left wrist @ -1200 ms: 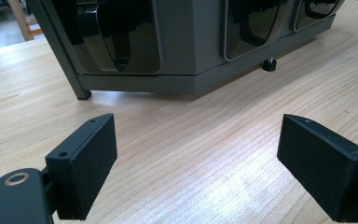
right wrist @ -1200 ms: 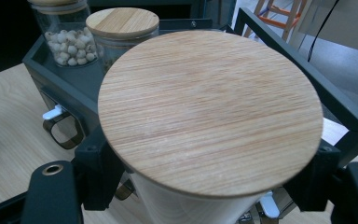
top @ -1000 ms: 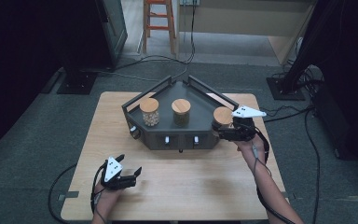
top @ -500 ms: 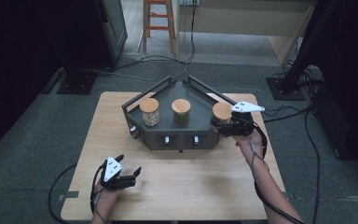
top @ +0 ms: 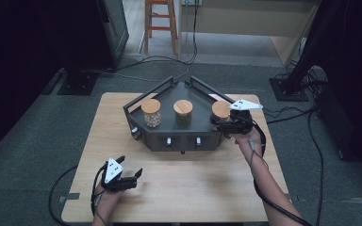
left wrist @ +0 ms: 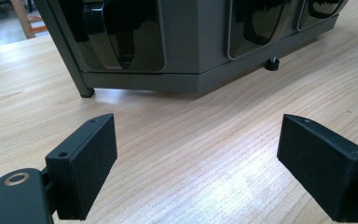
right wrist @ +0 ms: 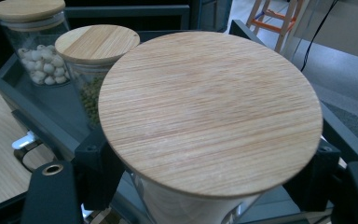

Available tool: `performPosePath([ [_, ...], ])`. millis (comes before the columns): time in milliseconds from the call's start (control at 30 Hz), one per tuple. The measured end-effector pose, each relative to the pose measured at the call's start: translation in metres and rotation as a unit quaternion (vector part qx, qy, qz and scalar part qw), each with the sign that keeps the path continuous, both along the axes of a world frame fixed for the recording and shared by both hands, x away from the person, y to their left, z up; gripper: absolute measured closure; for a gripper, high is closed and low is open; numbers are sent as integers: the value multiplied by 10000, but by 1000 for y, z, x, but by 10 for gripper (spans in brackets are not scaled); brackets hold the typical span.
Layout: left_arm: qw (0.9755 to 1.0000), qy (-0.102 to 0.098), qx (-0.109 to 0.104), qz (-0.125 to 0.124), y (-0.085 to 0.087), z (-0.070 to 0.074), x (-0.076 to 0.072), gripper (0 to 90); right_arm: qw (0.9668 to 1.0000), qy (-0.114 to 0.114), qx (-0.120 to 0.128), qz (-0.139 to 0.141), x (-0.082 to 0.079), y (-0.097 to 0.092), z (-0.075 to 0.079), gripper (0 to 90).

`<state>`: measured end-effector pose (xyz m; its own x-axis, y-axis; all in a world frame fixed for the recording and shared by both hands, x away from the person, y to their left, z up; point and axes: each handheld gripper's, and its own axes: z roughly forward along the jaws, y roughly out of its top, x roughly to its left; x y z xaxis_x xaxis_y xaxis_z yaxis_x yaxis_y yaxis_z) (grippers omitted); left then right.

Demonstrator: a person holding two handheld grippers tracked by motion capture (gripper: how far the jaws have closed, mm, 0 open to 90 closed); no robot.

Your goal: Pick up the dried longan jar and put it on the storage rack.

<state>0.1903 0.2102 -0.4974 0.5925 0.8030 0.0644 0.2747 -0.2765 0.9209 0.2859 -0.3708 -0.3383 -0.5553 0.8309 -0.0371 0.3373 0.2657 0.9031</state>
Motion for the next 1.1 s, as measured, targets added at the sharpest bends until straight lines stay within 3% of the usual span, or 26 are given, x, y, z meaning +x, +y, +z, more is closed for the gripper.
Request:
performPosePath([
  [733, 10000, 21, -15, 8, 1, 0, 0, 118, 9999, 30, -3, -114, 18, 11, -9, 253],
  [1100, 10000, 22, -6, 7, 2, 1, 0, 118, 9997, 151, -83, -183, 32, 19, -13, 253],
])
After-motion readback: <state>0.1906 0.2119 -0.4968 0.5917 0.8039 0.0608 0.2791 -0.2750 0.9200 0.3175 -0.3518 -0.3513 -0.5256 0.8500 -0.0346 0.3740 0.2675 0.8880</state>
